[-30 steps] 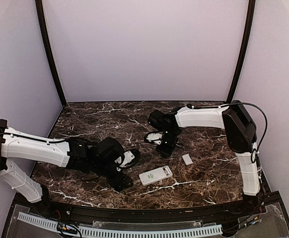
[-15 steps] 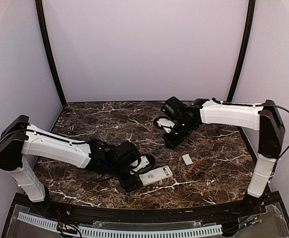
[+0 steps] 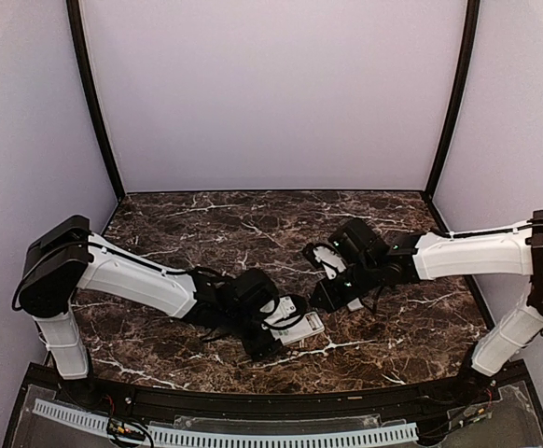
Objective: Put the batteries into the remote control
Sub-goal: Adjust the battery.
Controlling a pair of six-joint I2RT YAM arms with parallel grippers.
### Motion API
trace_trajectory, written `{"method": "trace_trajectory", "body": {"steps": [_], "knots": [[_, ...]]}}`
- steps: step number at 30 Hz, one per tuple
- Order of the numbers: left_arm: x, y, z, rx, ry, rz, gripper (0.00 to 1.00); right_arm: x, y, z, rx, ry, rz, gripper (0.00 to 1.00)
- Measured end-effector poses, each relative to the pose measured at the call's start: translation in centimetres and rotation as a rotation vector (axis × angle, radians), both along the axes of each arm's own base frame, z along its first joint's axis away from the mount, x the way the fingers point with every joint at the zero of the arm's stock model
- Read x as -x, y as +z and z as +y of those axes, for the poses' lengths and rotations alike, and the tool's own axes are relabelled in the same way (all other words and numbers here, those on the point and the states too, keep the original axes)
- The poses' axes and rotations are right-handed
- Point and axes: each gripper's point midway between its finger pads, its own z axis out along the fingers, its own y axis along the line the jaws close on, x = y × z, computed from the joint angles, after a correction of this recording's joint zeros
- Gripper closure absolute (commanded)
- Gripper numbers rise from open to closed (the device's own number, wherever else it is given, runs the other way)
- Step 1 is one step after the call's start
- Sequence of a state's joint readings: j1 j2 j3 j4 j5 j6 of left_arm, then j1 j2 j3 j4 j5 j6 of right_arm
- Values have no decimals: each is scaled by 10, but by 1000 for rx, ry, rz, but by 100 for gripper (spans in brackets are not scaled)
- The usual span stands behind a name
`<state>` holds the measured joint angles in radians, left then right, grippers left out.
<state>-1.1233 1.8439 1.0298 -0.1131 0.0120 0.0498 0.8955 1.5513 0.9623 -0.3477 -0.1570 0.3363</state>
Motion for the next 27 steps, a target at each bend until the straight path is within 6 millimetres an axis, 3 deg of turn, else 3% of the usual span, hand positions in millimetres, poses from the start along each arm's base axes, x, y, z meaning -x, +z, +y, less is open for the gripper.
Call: {"method": "trace_trajectory", "body": {"steps": [9, 12, 21, 27], "knots": [[-6, 0, -9, 63, -16, 42, 47, 4, -12, -7, -38, -64, 13, 100], [-4, 0, -10, 67, -19, 51, 51, 5, -19, -12, -36, -93, 17, 100], [12, -3, -2, 64, 18, 67, 50, 19, -21, -6, -81, -126, -24, 100], [14, -4, -2, 63, 42, 49, 38, 10, -25, -3, -104, -143, -74, 100]]}}
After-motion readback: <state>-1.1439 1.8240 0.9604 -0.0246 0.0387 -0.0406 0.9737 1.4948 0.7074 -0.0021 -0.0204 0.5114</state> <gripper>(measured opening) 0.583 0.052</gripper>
